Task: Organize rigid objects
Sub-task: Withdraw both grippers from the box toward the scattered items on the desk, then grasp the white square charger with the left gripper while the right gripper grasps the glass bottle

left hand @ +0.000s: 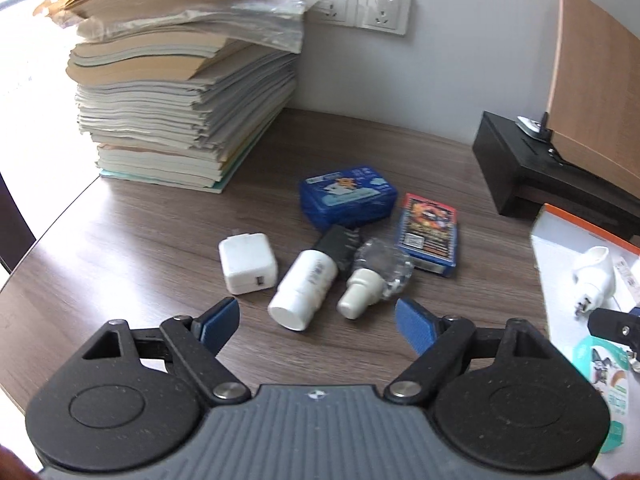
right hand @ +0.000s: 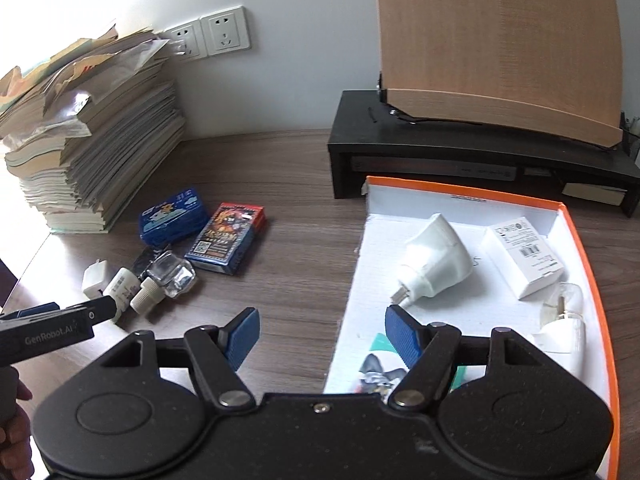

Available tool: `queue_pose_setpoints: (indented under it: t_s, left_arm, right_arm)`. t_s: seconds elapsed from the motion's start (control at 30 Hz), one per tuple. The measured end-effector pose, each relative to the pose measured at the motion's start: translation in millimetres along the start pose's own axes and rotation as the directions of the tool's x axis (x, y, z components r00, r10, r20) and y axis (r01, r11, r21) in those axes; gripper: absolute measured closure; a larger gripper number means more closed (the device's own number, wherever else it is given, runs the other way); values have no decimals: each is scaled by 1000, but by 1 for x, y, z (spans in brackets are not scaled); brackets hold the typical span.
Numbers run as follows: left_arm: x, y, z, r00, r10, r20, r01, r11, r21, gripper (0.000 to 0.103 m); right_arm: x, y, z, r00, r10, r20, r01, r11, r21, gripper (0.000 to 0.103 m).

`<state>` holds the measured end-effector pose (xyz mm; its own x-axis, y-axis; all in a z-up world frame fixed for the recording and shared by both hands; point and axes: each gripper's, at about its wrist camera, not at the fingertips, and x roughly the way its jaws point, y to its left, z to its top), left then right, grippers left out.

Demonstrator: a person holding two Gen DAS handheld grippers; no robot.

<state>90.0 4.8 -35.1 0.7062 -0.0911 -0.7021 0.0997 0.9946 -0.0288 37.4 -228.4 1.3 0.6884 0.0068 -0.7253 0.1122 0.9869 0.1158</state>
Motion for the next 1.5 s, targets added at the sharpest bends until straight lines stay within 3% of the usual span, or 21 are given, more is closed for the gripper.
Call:
queue_pose_setpoints:
  t_s: [0.37, 0.53, 0.67, 0.7, 0.8, 1.1, 1.23, 1.33, 1.4, 1.43, 1.5]
  left_arm:
    - [49, 59, 14, 1000, 21, -19, -21, 1000, -9, 16]
    - [72, 61, 22, 999, -24, -46, 25, 999, 28, 17]
    - [82, 62, 21, 998, -44, -48, 46, 998, 46, 27]
    - [82, 62, 21, 998, -49, -39, 52, 997, 61, 39]
    - [81, 63, 21, 998, -60, -31, 63, 992, 106, 60]
    - [72, 88, 19, 995, -94, -33, 95, 994, 56, 61]
    - [67, 92, 17, 995, -99, -30, 100, 994, 49, 61]
    - [65, 94, 16, 993, -111, -30, 112, 993, 41, 61]
    - [64, 94, 14, 993, -114, -32, 115, 992, 43, 61]
    - [64, 94, 13, 993, -114, -34, 116, 992, 45, 61]
    - [63, 94, 12, 993, -116, -35, 117, 992, 46, 61]
  right_arm:
    - [29, 40, 2, 999, 1, -37, -1, 1000, -18, 20]
    - [41, 51, 4, 999, -14, -51, 13, 1000, -12, 20]
    - [50, 62, 6, 998, -11, -62, 11, 1000, -11, 20]
    - [52, 65, 6, 998, -9, -65, 9, 1000, -11, 20]
    - [61, 76, 7, 997, 13, -78, -13, 1000, -1, 20]
    - [93, 118, 17, 990, 98, -106, -95, 995, 32, 20]
    - [112, 131, 20, 987, 102, -121, -95, 994, 58, 21]
    - [127, 140, 19, 988, 60, -142, -56, 998, 35, 20]
    - [131, 146, 18, 991, 37, -127, -37, 999, -3, 27]
    - [132, 149, 18, 993, 24, -117, -28, 999, -35, 41]
    - [131, 153, 18, 994, 8, -106, -15, 998, -64, 45]
